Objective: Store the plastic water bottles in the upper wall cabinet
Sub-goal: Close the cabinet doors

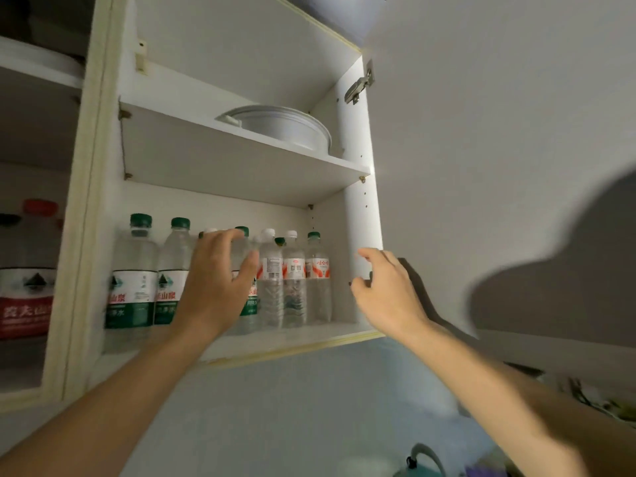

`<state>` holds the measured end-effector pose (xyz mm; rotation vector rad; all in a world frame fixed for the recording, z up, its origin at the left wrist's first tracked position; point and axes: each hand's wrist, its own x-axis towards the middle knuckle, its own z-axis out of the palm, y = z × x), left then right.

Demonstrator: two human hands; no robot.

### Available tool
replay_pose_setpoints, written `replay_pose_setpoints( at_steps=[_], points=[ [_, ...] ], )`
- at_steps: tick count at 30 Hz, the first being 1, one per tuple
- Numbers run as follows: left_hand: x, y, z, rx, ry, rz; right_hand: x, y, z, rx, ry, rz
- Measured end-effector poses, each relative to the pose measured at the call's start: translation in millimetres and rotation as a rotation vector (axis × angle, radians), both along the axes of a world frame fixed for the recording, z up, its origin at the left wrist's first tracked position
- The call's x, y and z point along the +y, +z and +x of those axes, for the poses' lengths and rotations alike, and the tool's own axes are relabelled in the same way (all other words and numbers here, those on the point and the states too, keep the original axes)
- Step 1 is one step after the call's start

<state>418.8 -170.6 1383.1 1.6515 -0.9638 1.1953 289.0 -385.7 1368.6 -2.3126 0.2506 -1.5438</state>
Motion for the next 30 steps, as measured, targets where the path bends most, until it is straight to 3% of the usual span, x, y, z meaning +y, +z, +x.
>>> replay_pose_setpoints(
  at_steps=[6,12,21,23,26,30],
  points=[
    [-26.0,5.1,-75.1,0.117,-0.333,-0.048,47.2,14.7,-110.8,-0.114,-0.061,-0.127],
    [-79.2,24.9,-168.9,0.115,-0.614,0.014,67.9,35.7,-222.5,-0.304,-0.1,-0.248],
    [-161.3,13.4,-283.5,0.074,-0.586,0.323,28.6,29.0,-334.7,-0.371,-0.381,-0.452],
    [-174.7,5.3,-298.4,0.106,-0.604,0.358,14.7,25.6,-345.6,-0.391,-0.339,-0.444],
    [-186.5,-3.4,-309.3,0.154,-0.611,0.349,-5.3,20.5,-355.5,-0.379,-0.127,-0.235],
    [-185.7,-16.1,-311.6,0.131,-0.524,0.418,-26.1,8.0,-357.4,-0.506,0.167,-0.068]
  ],
)
